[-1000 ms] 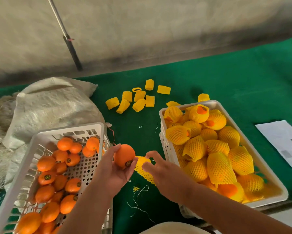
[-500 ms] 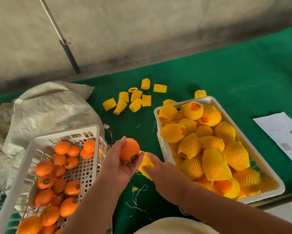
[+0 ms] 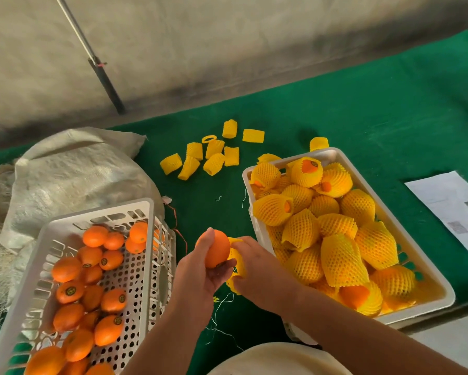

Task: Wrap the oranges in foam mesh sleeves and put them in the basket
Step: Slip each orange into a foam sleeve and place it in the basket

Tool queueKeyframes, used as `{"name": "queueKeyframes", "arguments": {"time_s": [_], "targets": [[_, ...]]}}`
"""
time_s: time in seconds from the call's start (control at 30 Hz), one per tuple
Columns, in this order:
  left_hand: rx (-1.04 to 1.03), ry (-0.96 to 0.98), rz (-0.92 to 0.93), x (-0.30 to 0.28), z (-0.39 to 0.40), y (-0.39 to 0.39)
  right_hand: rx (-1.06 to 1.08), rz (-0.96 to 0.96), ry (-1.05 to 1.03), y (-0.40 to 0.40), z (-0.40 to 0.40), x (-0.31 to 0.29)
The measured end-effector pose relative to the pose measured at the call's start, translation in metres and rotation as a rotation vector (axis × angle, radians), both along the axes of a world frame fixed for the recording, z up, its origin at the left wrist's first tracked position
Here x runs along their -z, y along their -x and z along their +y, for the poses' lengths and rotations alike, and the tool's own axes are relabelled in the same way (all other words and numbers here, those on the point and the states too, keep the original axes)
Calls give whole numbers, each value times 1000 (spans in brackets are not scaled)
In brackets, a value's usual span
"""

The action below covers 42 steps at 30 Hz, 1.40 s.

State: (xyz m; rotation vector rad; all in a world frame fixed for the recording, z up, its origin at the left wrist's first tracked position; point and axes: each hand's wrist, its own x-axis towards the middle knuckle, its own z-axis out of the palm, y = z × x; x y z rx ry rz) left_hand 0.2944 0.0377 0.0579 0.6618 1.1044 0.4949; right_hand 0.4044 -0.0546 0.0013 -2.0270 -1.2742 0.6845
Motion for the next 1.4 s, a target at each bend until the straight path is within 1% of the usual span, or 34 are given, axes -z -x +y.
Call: {"name": "queueKeyframes", "arguments": {"time_s": [0.13, 0.27, 0.33, 0.4, 0.53, 0.6, 0.67, 0.77, 0.8, 0.87, 1.0, 1.07, 1.17, 1.23, 1.33, 1.4], "targets": [[136, -92, 62, 6, -5, 11, 0, 45, -40, -8, 3, -2], [393, -309, 210, 8, -4, 20, -50, 61, 8, -6, -2, -3], [467, -415, 298, 8, -1, 23, -48, 62, 11, -6, -5, -5], [501, -564, 404, 10, 0, 26, -34, 37, -22, -7, -7, -10], [521, -906, 595, 18, -3, 28, -58, -81, -65, 1, -9, -16], [496, -994, 645, 20, -6, 28, -85, -119, -57, 10, -11, -14], [521, -1002, 636, 22, -6, 29, -86, -139, -48, 15, -13, -11], [642, -853, 509, 22, -1, 33, -58, -150, -45, 13, -15, -14], [661, -837, 489, 22, 1, 35, -53, -152, -39, 13, -16, -16], [661, -904, 517, 21, 4, 38, -55, -160, -41, 14, -17, -19], [612, -1165, 673, 20, 4, 41, -78, -180, -83, 22, -19, -23], [588, -1245, 693, 21, 2, 41, -91, -186, -89, 22, -21, -26], [553, -1215, 624, 21, -2, 42, -153, -177, -132, 18, -25, -31], [506, -1220, 610, 21, -3, 45, -160, -135, -195, 16, -29, -37], [480, -1242, 615, 20, -1, 50, 5, 33, -328, 13, -34, -43], [508, -1262, 615, 18, 0, 51, 92, 91, -315, 15, -31, -44]]}}
